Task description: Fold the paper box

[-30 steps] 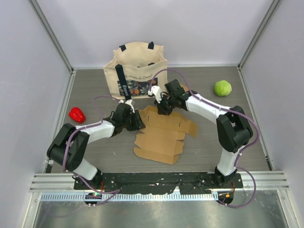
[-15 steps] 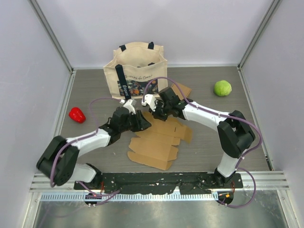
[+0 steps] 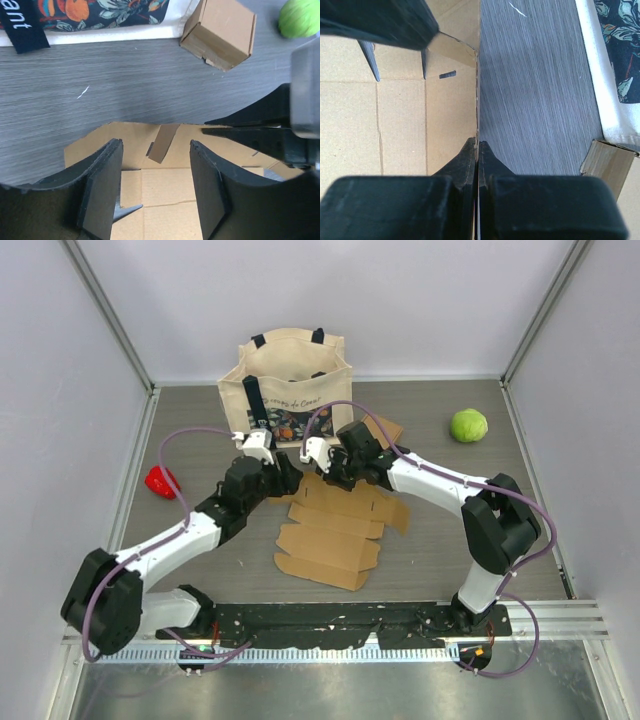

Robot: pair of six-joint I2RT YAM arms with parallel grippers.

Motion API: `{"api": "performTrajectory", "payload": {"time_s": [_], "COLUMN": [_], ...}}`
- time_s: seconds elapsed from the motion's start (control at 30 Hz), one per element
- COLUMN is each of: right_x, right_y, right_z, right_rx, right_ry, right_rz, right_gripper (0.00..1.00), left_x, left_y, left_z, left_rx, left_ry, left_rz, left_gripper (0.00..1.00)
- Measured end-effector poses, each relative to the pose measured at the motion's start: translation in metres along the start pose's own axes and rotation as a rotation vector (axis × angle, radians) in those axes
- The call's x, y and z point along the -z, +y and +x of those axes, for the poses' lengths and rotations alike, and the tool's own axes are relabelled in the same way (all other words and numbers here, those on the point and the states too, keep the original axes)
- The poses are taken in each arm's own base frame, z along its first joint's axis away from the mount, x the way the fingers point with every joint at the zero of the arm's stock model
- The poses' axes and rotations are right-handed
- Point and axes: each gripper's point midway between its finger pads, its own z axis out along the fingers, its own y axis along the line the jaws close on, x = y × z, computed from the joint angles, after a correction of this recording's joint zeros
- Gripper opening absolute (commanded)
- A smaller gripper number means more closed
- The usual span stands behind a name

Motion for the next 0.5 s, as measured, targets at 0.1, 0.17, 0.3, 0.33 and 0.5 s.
{"api": "performTrajectory", "payload": {"time_s": [0.1,0.17,0.3,0.33,0.5], "right_x": [0.000,0.000,0.000,0.000,0.001], "right_y": [0.000,0.001,0.001,0.001,0.000], "right_z": [0.000,0.001,0.001,0.001,0.002], "right_rx": [0.008,0.011,0.013,0.013,-0.002], "right_ry": [0.001,0.003,0.004,0.004,0.004], "right_rz": [-0.002,-0.005,-0.006,-0.007,-0.004], "right_gripper": [0.01,0.01,0.01,0.01,0.26], "left_x": [-0.011,-0.016,-0.022,-0.023,-0.030], "left_y": [-0.001,-0.001,-0.013,-0.017,-0.023], "left_z": [0.013,0.022,0.030,0.030,0.030], "left_rx": [-0.039,-0.071,-0.133,-0.144,-0.188], "left_ry": [0.047,0.076,0.108,0.108,0.111], "left_rz": [0.013,0.020,0.051,0.061,0.065], "left_gripper": [0.49,0.44,0.40,0.32,0.05]}}
